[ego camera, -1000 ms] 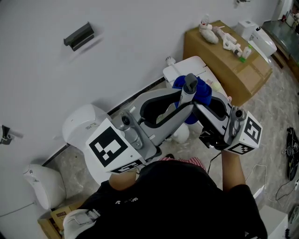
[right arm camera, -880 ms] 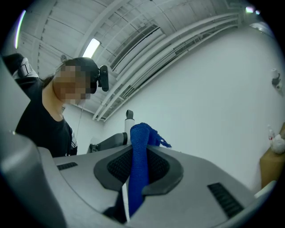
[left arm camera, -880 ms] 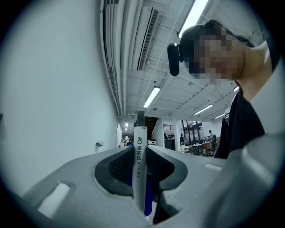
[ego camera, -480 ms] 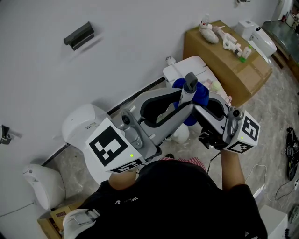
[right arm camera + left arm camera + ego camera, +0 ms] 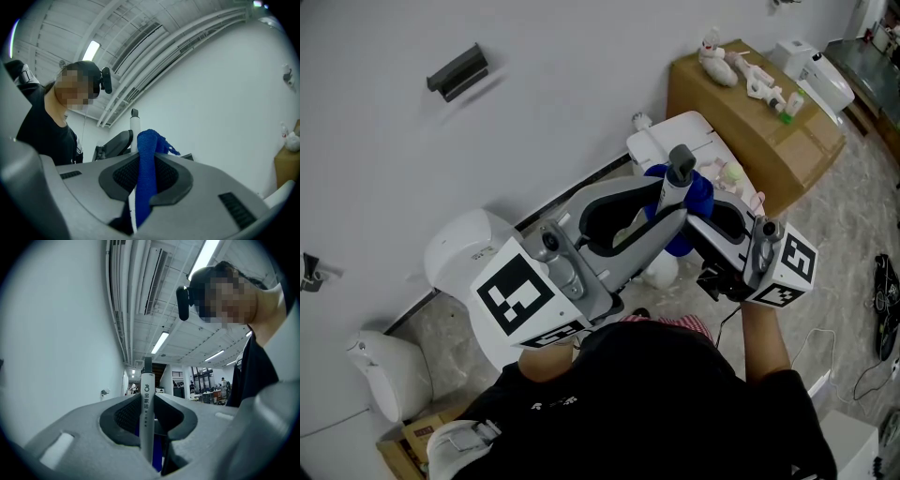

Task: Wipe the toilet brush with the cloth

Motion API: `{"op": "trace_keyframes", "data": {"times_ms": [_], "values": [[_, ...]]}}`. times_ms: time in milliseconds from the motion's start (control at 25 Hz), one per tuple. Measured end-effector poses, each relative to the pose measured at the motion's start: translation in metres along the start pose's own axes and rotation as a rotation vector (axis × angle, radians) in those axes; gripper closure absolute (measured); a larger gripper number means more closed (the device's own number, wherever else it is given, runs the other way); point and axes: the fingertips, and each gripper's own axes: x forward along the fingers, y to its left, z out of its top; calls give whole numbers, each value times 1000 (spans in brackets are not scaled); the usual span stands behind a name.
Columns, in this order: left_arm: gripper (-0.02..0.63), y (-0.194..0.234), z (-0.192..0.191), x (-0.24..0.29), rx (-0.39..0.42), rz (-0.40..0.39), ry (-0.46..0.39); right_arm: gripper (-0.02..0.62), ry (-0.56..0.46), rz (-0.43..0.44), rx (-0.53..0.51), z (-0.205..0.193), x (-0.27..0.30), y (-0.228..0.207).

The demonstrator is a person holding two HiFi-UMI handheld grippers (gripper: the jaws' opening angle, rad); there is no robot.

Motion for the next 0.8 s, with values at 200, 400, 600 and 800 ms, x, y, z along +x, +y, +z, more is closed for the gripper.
{"op": "trace_keyframes", "data": {"times_ms": [200,400,600,800], "values": [[515,0,0,0,1,2,-1,532,3,-1,9,-4,-1,-1],[515,1,0,0,0,5,1,532,10,-6,30,-10,-3,-3],[515,1,-1,1,1,7,4,532,13,-8,46,-15,-5,-4],[515,1,-1,1,1,9,3,532,12,-9,55,-18,-5,-5]]}}
